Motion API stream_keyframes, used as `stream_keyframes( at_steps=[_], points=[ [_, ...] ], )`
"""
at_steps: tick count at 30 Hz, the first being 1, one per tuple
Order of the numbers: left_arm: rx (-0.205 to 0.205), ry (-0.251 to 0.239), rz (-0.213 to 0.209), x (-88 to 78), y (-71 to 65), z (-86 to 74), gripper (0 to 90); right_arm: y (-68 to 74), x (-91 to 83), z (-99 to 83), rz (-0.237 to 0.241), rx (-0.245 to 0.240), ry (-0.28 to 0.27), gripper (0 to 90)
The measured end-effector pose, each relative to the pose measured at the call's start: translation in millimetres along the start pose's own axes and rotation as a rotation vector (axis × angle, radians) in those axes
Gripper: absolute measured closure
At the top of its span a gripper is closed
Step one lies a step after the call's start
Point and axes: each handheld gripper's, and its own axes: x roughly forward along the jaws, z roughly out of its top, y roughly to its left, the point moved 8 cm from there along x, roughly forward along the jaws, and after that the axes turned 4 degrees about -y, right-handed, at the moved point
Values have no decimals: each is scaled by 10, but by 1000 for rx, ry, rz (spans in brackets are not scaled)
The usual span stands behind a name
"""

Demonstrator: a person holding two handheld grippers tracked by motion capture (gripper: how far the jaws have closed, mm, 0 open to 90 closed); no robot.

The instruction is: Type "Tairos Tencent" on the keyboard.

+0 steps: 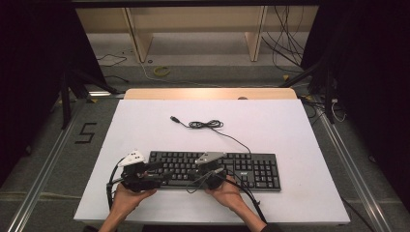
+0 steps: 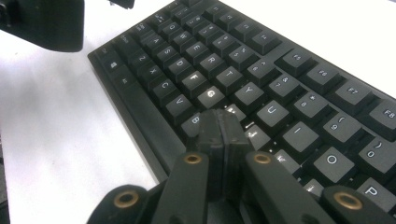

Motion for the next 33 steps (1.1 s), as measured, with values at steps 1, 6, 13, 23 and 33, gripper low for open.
stream_keyframes(
  at_steps=[1,6,13,23,33],
  points=[
    [-2,-3,1,-3,-1,-1,324,-1,4,-5,0,-3,3,900],
    [-3,-6,0,-4,-3,-2,324,-3,8,-7,2,0,3,900],
    [0,-6,-1,-2,-9,-3,325,-1,12,-14,3,0,7,900],
    [-2,-4,0,-1,2,-8,325,3,30,-36,-8,-11,14,900],
    [-2,-5,5,-1,18,-11,326,6,11,-22,-2,9,5,894]
  ],
)
